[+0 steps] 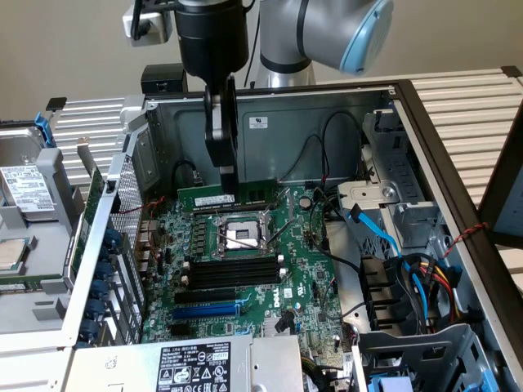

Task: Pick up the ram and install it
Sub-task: 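Insert the ram into the slot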

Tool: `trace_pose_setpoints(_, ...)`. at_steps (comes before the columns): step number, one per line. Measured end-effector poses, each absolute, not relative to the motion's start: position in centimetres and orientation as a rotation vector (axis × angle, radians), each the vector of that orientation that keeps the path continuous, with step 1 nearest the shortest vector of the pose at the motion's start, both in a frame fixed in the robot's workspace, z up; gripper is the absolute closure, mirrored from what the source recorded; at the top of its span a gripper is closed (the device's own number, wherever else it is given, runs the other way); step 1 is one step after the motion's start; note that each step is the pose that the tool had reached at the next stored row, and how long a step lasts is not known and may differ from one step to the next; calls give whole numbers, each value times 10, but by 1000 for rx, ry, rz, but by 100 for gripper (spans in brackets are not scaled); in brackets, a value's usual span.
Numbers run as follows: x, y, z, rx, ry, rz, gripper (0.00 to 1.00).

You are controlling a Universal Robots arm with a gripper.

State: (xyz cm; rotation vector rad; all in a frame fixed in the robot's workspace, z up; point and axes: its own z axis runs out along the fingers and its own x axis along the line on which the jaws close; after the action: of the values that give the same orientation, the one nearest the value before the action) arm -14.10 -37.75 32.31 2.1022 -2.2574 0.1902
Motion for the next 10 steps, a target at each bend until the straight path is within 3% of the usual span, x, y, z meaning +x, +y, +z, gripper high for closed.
trace_pose_setpoints(10, -141, -378, 309, 2099, -2254, 196, 88)
